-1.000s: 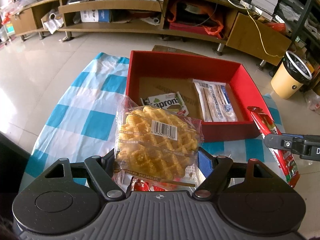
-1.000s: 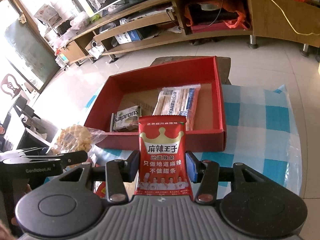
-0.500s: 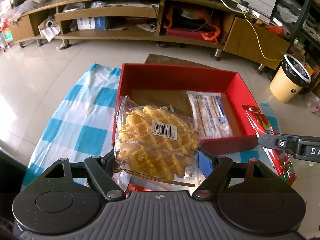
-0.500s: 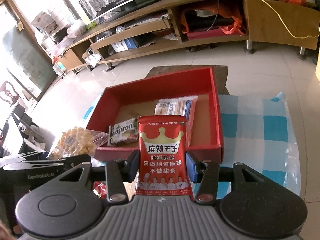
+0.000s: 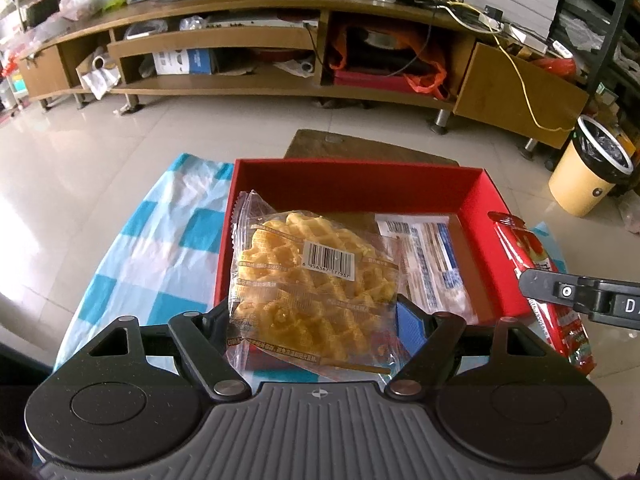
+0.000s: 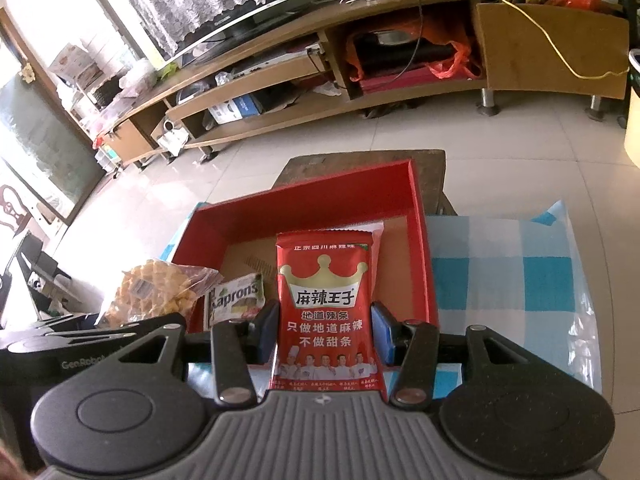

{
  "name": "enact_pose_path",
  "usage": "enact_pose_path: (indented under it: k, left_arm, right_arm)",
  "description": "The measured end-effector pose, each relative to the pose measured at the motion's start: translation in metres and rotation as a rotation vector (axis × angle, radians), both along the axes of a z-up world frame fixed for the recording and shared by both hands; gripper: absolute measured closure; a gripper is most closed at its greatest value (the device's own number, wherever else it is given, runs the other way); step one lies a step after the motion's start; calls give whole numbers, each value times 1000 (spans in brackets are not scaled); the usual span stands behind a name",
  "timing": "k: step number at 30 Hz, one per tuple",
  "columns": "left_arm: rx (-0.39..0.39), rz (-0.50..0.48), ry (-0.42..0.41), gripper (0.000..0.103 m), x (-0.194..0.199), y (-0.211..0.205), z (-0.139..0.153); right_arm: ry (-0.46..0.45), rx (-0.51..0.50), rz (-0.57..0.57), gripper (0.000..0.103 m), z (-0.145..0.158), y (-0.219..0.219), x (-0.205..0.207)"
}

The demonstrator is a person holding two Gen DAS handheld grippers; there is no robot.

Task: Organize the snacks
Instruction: 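Carry the waffle pack and red spicy-strip packet over the red box with both tools, then lower both packs into the red box and open both tools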

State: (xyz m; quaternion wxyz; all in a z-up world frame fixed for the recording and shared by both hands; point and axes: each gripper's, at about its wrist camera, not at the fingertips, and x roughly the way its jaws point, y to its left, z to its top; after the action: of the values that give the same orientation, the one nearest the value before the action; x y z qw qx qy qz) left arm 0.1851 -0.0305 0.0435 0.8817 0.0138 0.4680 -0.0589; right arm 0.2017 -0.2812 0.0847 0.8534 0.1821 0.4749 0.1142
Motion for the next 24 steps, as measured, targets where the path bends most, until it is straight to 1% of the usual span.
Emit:
enact_pose_path:
  k: [14, 20, 24]
  left_arm:
    - [58, 13, 7, 20, 31, -7, -14]
    - [75, 22, 18, 20, 41, -8, -22]
    - [90, 28, 28, 20, 48, -10, -28]
  right_arm:
    - [13, 0, -40, 56, -13, 1, 30]
    - [29, -20, -43, 56, -25, 8, 42]
    - [26, -51, -36, 56, -30, 13, 51]
